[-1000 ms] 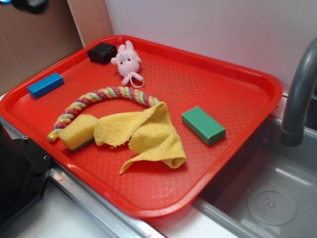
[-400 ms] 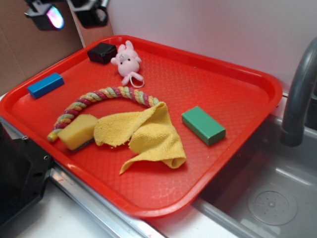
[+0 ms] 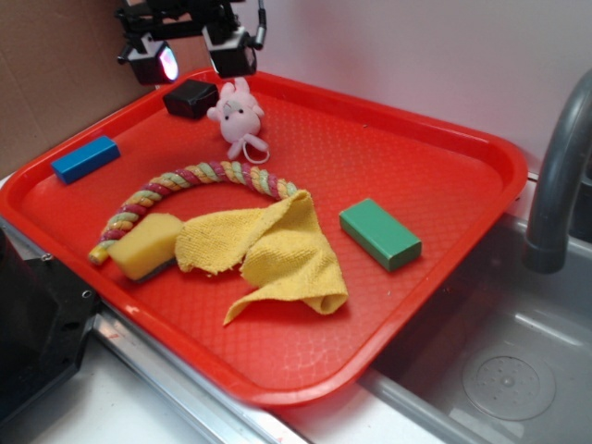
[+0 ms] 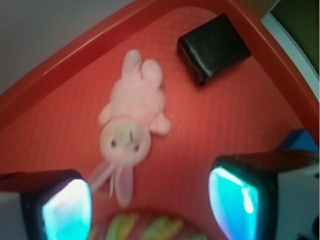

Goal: Grab the pink bunny.

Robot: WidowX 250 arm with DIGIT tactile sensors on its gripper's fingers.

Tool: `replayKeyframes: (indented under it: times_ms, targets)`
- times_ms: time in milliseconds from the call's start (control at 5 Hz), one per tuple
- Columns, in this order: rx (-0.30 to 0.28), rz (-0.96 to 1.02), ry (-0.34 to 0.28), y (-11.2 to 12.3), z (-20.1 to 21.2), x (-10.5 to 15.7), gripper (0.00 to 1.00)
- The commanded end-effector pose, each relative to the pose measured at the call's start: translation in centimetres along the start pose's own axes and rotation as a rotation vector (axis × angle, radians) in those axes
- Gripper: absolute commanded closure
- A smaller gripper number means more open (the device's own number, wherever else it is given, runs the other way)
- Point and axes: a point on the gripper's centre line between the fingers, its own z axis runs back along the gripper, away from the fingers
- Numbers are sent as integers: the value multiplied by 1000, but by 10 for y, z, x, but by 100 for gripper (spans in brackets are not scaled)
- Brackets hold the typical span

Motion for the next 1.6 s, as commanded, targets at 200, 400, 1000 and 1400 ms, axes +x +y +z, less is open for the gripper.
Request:
replayKeyframes:
  times_ms: [200,400,1000,1400]
  targets:
    - [87,15,14,8,-52,16,0]
    - [101,1,30,11,-60,22,100]
    - [19,-329,5,26,75,-21,100]
    - [0,-534,68,19,125,-40,100]
